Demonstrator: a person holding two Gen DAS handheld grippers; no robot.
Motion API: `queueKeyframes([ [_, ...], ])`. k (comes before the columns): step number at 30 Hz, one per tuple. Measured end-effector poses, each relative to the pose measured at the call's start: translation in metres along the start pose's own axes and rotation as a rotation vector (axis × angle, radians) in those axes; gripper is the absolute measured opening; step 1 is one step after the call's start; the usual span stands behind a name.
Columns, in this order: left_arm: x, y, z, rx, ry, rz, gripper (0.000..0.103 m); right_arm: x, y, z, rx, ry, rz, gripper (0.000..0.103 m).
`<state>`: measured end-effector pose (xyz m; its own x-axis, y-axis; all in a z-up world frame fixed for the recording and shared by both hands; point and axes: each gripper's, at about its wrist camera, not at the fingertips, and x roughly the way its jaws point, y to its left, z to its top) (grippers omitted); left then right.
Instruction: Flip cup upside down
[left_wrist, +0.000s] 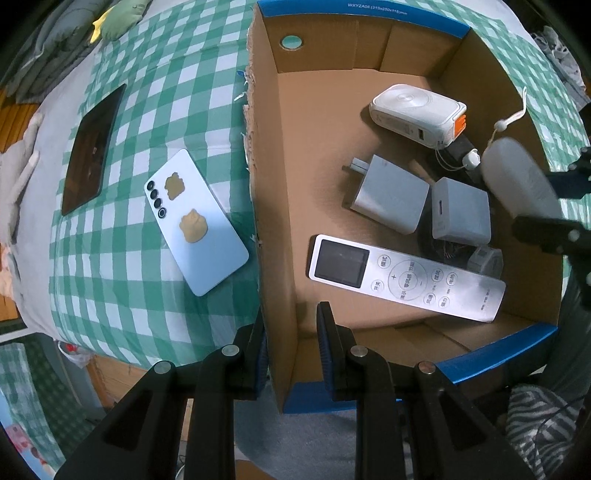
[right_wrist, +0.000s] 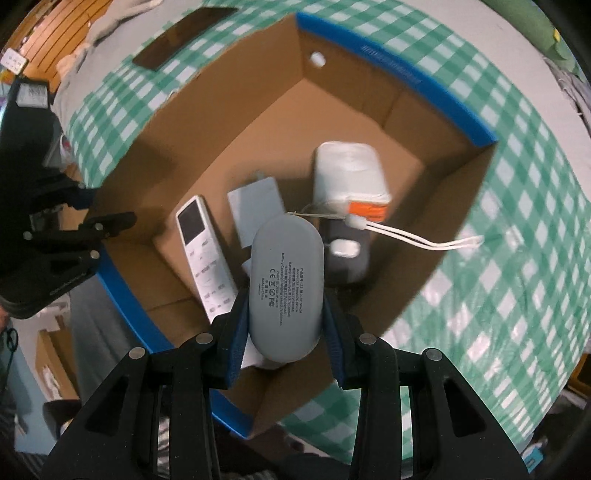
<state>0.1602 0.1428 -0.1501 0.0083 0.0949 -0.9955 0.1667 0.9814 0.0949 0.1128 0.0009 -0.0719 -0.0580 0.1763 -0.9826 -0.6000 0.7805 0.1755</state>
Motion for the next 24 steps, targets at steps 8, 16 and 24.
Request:
queueKeyframes([
  [8, -0.002, -0.001, -0.002, -0.003, 0.0, -0.003, 0.022, 0.013, -0.002, -0.001, 0.013, 0.014, -0.009, 0.036],
  [16, -0.002, -0.001, -0.001, -0.005, 0.002, -0.007, 0.022, 0.01, -0.003, -0.002, 0.019, -0.002, -0.014, 0.038],
  [24, -0.002, -0.001, -0.001, -0.006, 0.004, -0.006, 0.022, -0.015, -0.004, -0.004, 0.023, -0.069, -0.042, 0.054],
])
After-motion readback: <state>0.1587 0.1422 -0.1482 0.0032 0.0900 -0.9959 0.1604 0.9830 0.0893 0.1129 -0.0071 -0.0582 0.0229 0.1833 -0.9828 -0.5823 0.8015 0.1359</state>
